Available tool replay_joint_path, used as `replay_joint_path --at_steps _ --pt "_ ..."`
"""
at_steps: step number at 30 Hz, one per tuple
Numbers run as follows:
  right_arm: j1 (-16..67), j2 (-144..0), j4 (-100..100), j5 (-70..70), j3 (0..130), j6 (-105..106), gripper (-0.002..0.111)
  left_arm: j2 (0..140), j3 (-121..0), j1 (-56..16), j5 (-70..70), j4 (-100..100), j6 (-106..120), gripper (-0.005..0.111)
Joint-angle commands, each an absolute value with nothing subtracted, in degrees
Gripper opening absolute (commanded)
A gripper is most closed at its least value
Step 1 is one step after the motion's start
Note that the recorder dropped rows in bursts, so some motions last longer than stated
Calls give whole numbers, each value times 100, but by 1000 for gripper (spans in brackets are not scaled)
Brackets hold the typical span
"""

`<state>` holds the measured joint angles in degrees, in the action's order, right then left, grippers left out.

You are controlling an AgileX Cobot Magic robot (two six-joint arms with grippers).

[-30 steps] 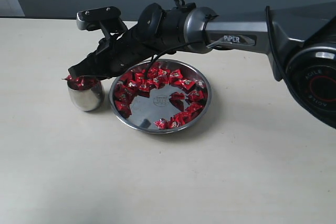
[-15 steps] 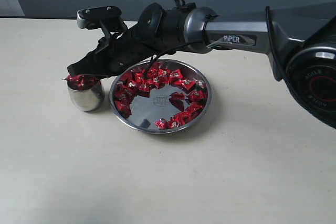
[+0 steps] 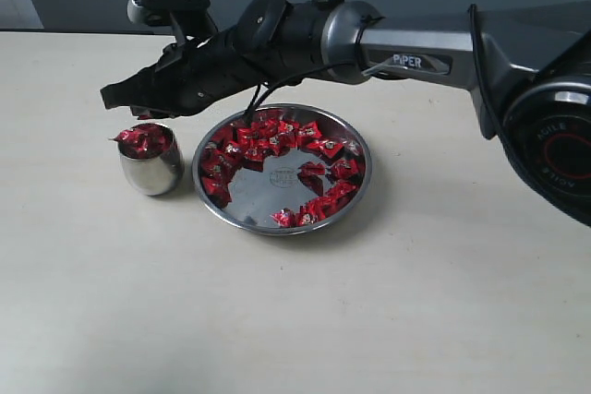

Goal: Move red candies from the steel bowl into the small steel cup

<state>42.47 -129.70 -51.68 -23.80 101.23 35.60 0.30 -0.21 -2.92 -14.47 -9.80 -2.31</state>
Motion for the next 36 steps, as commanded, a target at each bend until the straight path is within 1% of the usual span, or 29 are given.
replay_joint_path --at_steps 1,7,21,27,36 --pt "4336 -12941 -5148 -2680 10314 3639 25 0 0 -292 -1388 -986 -250 1" --pt "4415 -13028 -5031 -2851 10314 3639 25 0 0 -292 -1388 -986 -250 1" --pt "4467 -13089 -4582 -2777 10314 3617 25 0 0 -292 -1388 -996 -236 1" --pt "4467 -13126 -3862 -2777 10314 3061 25 0 0 -292 -1388 -996 -247 1" --pt "4467 -13169 -3863 -2777 10314 3014 25 0 0 -292 -1388 -996 -247 1"
